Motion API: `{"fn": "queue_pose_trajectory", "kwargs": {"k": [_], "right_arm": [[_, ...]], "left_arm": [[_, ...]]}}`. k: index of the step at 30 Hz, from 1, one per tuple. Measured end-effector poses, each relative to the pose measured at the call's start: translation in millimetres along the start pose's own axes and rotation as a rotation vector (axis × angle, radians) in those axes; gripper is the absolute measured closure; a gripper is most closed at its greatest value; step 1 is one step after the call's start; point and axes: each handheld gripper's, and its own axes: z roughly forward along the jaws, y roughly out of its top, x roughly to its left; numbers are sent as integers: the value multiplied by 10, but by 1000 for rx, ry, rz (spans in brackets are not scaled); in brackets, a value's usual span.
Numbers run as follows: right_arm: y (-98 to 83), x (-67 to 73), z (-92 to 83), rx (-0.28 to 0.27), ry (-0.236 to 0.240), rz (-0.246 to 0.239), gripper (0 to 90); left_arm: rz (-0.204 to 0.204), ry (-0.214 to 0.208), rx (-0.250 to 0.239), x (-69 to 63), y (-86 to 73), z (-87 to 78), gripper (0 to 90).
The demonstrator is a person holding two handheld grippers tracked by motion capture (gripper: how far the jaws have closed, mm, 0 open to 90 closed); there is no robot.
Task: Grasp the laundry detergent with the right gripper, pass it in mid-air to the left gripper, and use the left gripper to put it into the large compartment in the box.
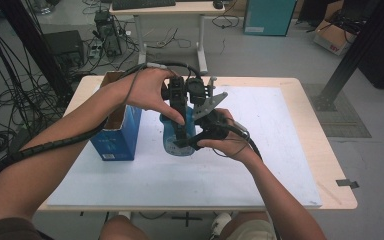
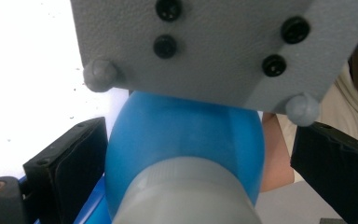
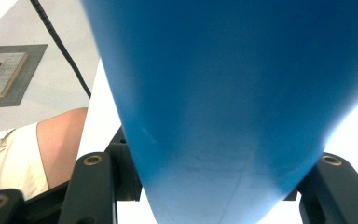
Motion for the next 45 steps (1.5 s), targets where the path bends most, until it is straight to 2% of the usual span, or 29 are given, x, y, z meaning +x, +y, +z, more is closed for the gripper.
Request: {"fn": "queue_pose_trajectory", "kwargs": {"k": [1, 2, 3, 4, 5, 14, 17, 18, 23, 27, 29, 31, 35, 39, 43, 45], "right_arm": [[5, 30, -7, 16, 14, 35, 426], [5, 30, -7, 16, 14, 35, 426], [6, 7, 3, 1, 0, 6, 427], [9, 5, 9, -6, 4, 0, 426], [10, 6, 7, 1, 2, 3, 427], [26, 12, 23, -2, 8, 2, 427], [28, 33, 23, 7, 18, 25, 427], [28, 16, 25, 1, 8, 7, 427], [26, 15, 24, -4, 8, 5, 427], [28, 16, 23, -3, 7, 3, 427], [32, 3, 25, -14, 6, -16, 427], [34, 3, 25, -16, 6, -19, 427], [44, 2, 26, -19, 8, -23, 427], [45, -6, 29, -25, 6, -35, 427], [50, 10, 29, -29, 12, -33, 427], [52, 19, 31, -28, 26, -28, 426]], "left_arm": [[-13, -6, -6, -9, 0, -1, 50], [-2, 0, -2, -5, -6, -1, 50], [2, -1, 0, -4, -9, -5, 50], [-2, 0, -2, -6, -13, -6, 50], [-12, -6, -4, -9, -14, -7, 50], [-4, 3, 0, -12, -33, -22, 51], [-4, 4, -2, -10, -37, -22, 51], [-4, 4, 0, -11, -37, -21, 51], [-16, 5, -2, -17, -37, -17, 56], [-6, 9, 0, -12, -43, -30, 68], [-5, 9, -3, -12, -48, -36, 93], [-6, 16, -3, -18, -51, -39, 98], [-6, 24, -6, -14, -64, -38, 164], [-16, 14, -18, -11, -82, -27, 226], [4, 34, -4, -13, -84, -32, 338], [8, 37, 2, -11, -83, -36, 359]]}}
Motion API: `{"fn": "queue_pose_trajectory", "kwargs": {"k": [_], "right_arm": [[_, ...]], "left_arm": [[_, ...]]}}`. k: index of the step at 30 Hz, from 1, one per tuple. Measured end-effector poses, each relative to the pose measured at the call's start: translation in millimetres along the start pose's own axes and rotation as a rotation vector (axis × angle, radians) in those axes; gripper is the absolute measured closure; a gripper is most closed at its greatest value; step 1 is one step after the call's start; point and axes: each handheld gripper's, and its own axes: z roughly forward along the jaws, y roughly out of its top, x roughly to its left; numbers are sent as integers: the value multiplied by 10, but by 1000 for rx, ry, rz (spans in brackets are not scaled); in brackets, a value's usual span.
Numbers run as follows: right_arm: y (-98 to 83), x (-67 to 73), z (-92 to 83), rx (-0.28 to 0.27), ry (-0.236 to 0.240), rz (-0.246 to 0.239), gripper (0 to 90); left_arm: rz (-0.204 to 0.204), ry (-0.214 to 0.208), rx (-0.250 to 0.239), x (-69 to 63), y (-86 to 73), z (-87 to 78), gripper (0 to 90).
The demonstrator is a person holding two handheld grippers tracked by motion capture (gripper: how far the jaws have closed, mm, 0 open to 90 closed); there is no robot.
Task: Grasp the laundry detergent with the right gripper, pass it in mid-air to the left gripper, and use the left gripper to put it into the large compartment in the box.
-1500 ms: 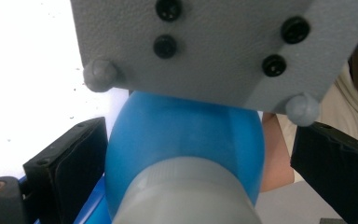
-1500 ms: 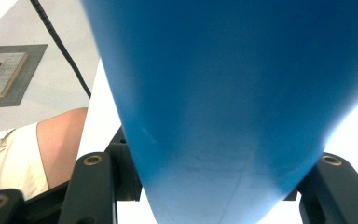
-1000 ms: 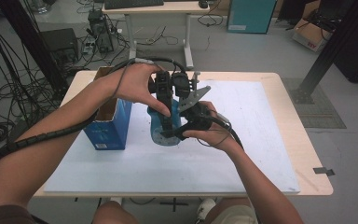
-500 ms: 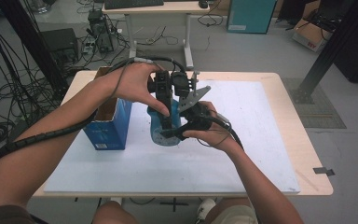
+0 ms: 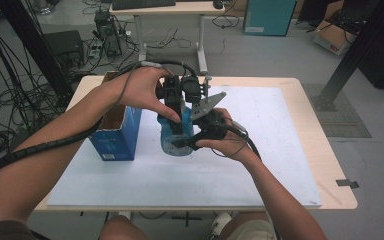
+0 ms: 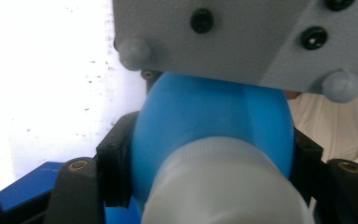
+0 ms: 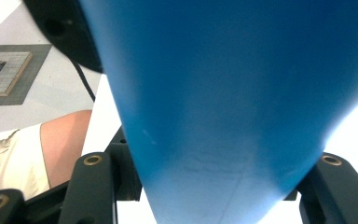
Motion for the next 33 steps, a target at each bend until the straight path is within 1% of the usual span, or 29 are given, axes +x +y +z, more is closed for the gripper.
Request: {"fn": "queue_pose_trajectory", "kwargs": {"k": [1, 2, 3, 4, 7, 11, 12, 13, 16, 17, 19, 21, 25, 26, 28, 31, 33], "right_arm": [[0, -1, 1, -2, -1, -1, 427], [1, -7, 1, -4, -1, -5, 426], [2, -4, 3, -8, -1, 1, 427], [4, -6, -1, -7, 0, 0, 426], [5, -4, -5, -10, 2, -7, 426], [-3, -3, -8, -3, 2, -7, 425], [-6, 3, -3, -4, 1, -1, 425], [-7, 6, -5, 0, 0, -1, 425], [-24, -3, -3, -3, 0, -3, 425], [-28, -2, 2, -2, -2, 0, 425], [-30, 3, 3, -1, 2, 7, 425], [-31, 1, 5, -7, 1, 4, 425], [-27, -8, 3, -10, 0, -6, 423], [-27, -10, 0, -9, 1, -7, 423], [-27, -10, -7, -9, 3, -5, 422], [-32, -18, -16, -13, 0, -8, 421], [-36, -16, -19, -15, 2, -2, 420]], "left_arm": [[-50, -21, 1, -31, -9, 3, 361], [99, 52, 11, 66, 22, -28, 362], [53, 28, 27, 39, 13, -30, 362], [78, 48, 19, 44, 23, -35, 363], [86, 47, 11, 39, 34, -31, 366], [74, 48, 12, 32, 35, -19, 366], [69, 41, 10, 26, 36, -11, 366], [75, 50, 8, 30, 38, -10, 366], [80, 51, 11, 41, 44, 2, 366], [72, 47, 14, 41, 45, 4, 366], [69, 51, 19, 32, 48, 4, 365], [67, 40, 17, 28, 46, 4, 365], [72, 55, 16, 32, 47, -5, 367], [72, 49, 17, 34, 51, -8, 367], [70, 54, 17, 31, 59, -10, 367], [73, 51, 22, 36, 74, -16, 368], [72, 50, 25, 37, 78, -14, 369]]}}
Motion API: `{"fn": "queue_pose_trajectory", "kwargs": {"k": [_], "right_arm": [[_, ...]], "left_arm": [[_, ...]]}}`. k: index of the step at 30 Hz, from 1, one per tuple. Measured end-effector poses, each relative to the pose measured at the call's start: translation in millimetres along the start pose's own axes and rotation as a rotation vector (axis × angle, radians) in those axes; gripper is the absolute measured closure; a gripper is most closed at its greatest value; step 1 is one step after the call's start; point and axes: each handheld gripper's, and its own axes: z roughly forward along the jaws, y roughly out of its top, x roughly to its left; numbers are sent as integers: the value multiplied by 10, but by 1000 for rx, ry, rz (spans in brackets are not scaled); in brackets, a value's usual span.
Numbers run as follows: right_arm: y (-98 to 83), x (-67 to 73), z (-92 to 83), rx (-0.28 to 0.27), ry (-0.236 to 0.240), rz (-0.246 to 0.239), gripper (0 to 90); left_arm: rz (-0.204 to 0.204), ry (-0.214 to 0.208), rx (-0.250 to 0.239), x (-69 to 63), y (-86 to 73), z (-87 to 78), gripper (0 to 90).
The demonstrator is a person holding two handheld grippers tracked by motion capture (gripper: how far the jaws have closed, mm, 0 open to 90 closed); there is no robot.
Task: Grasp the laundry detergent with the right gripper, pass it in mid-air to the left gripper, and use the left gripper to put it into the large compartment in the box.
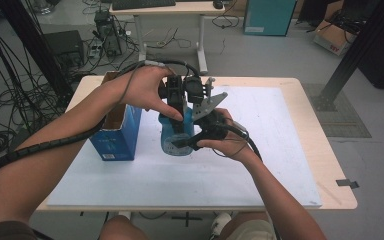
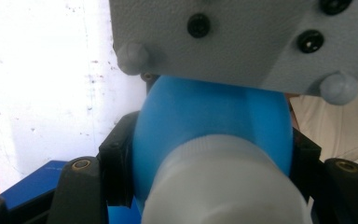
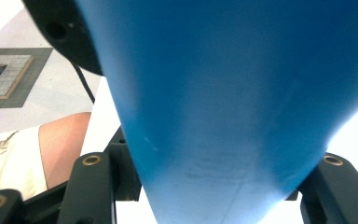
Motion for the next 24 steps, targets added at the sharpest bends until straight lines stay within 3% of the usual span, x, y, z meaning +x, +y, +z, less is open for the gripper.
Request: {"fn": "queue_pose_trajectory", "kwargs": {"k": [7, 9, 10, 24], "right_arm": [[-18, -14, 12, -1, 6, 1, 416], [-16, -38, 22, -19, -17, -27, 415], [-18, -21, 16, -1, 3, -2, 415], [-23, -33, 51, -1, 13, 7, 410]], "left_arm": [[-10, -4, 6, 10, 3, 21, 370], [-6, -2, 8, 15, 1, 21, 370], [-8, -1, 10, 17, 0, 19, 370], [-8, -19, 10, 43, -26, 43, 371]]}}
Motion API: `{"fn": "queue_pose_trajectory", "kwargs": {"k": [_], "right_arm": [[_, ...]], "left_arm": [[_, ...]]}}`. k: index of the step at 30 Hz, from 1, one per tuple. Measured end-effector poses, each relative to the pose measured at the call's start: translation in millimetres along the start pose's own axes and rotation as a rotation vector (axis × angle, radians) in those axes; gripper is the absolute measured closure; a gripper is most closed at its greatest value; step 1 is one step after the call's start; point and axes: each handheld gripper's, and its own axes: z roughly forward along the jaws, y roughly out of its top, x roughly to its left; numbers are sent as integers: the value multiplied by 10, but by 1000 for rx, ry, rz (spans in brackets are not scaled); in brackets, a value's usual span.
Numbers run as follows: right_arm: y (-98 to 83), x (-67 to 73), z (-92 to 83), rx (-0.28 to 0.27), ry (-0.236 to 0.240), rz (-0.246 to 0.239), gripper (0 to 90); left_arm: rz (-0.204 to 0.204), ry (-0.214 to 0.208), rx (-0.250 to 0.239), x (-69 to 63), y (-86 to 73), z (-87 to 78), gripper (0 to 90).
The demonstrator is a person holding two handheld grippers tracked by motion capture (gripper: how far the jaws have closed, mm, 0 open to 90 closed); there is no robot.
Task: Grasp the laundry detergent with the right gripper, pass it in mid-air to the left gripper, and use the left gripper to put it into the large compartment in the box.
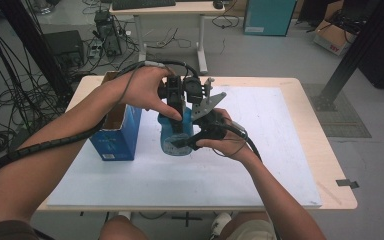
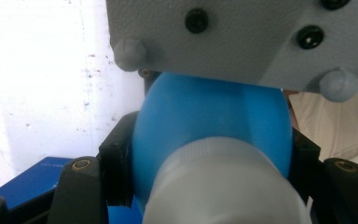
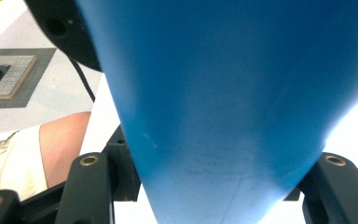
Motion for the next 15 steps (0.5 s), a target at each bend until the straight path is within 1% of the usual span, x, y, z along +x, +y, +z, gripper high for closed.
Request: {"fn": "queue_pose_trajectory", "kwargs": {"k": [6, 10, 11, 12, 13, 14, 15], "right_arm": [[5, -5, 4, -13, -2, -4, 408], [8, -4, 11, -19, -2, 3, 406], [8, -3, 12, -19, -2, 2, 406], [8, -2, 13, -19, -1, 2, 406], [10, -28, 26, -39, -14, -28, 405], [9, -22, 24, -34, -11, -21, 405], [10, -25, 26, -37, -12, -24, 405]], "left_arm": [[6, 6, -2, 7, -10, -14, 371], [0, 6, 1, 7, -18, -16, 371], [-19, -10, 2, -1, -23, -6, 371], [-20, -14, 0, -2, -24, -4, 371], [-21, -13, 0, -2, -25, -4, 371], [-22, -12, -1, -2, -26, -4, 372], [-21, -12, -1, -2, -27, -5, 371]]}}
